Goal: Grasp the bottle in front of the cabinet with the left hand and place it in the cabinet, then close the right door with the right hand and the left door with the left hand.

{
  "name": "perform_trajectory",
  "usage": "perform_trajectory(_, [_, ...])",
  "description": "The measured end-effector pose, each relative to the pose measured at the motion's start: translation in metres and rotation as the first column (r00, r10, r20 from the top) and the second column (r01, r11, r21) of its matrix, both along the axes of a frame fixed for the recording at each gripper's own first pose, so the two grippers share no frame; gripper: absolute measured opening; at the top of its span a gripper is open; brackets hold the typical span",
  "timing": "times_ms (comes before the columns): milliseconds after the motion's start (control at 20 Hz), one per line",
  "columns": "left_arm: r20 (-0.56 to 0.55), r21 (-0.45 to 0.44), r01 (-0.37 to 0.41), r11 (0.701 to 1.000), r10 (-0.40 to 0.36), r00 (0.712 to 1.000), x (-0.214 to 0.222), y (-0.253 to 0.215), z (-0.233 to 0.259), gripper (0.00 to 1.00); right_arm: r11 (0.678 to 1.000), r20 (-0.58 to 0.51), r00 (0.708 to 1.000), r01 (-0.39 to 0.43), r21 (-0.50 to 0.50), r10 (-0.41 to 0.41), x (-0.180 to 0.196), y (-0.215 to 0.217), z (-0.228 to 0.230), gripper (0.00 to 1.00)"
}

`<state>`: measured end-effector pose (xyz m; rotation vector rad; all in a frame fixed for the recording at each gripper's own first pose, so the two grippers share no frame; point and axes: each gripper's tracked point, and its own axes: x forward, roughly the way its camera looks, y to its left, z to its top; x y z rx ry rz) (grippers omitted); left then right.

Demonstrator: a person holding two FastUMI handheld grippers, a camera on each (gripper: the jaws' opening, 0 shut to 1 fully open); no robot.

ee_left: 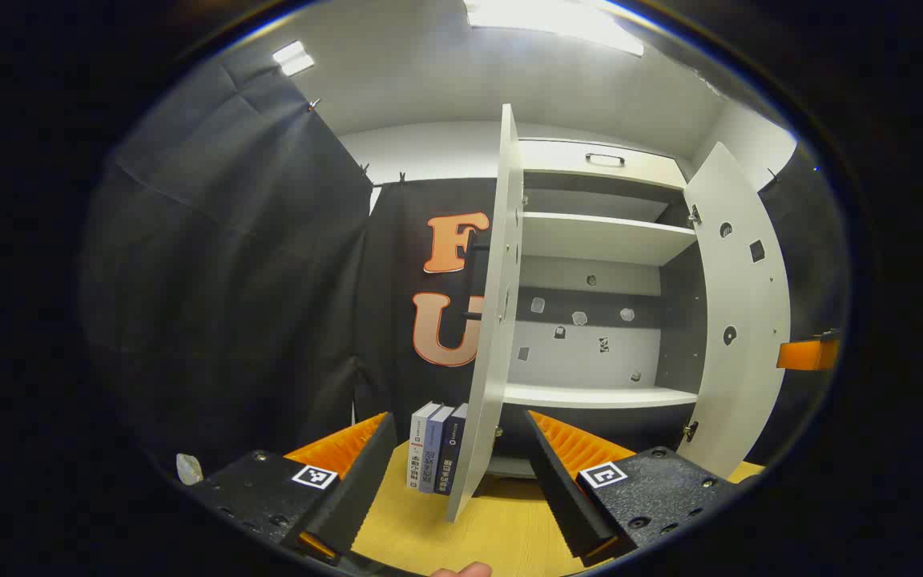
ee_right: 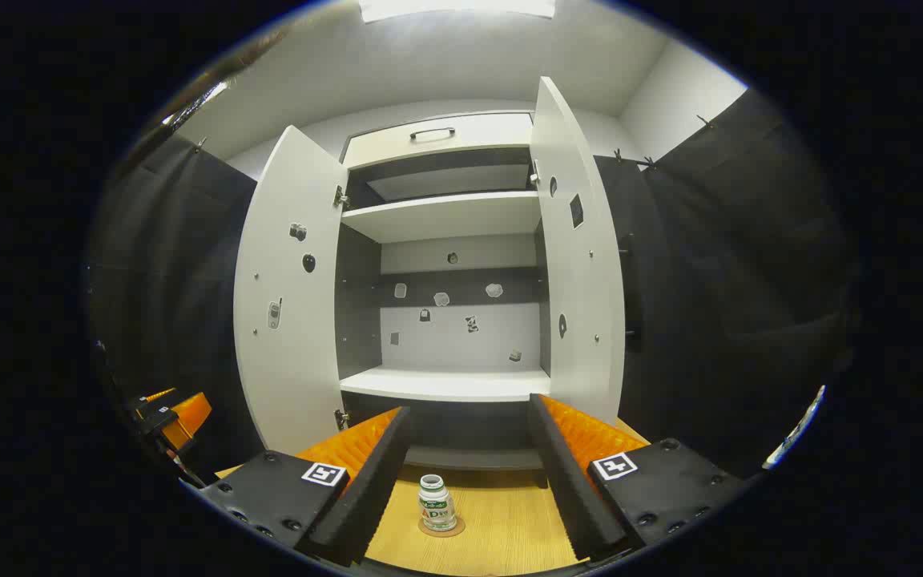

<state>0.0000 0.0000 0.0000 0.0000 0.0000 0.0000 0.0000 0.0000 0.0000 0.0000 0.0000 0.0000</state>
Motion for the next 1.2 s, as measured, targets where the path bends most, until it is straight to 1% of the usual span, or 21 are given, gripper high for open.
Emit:
perform_trajectory(400, [0.004,-0.012,0.033,0.999,-0.033,0.999,-0.002,-0.002,0.001,0.95,1.000,-0.003,1.000,0.015,-0.017,-0.015,-0.009,-0.003,0.000,0.96])
perform_trajectory(750, [0.008,-0.003,0.029,1.000,-0.029,1.000,-0.003,-0.002,0.003,0.95,1.000,-0.007,1.000,0.023,-0.012,-0.023,-0.011,-0.006,-0.003,0.96])
perform_trajectory(900, [0.022,0.000,0.051,0.999,-0.051,0.998,-0.005,-0.007,0.006,0.94,1.000,-0.005,1.000,0.026,-0.008,-0.026,-0.009,-0.008,-0.003,0.96])
perform_trajectory(1000, [0.033,-0.003,0.077,0.997,-0.077,0.997,-0.008,-0.019,0.011,0.94,1.000,0.000,1.000,0.027,-0.007,-0.027,-0.008,-0.011,-0.003,0.96])
perform_trajectory(1200, [0.025,-0.005,0.132,0.991,-0.132,0.991,0.011,-0.062,0.010,0.94,0.999,-0.006,1.000,0.012,-0.039,-0.012,-0.003,-0.018,-0.003,0.96])
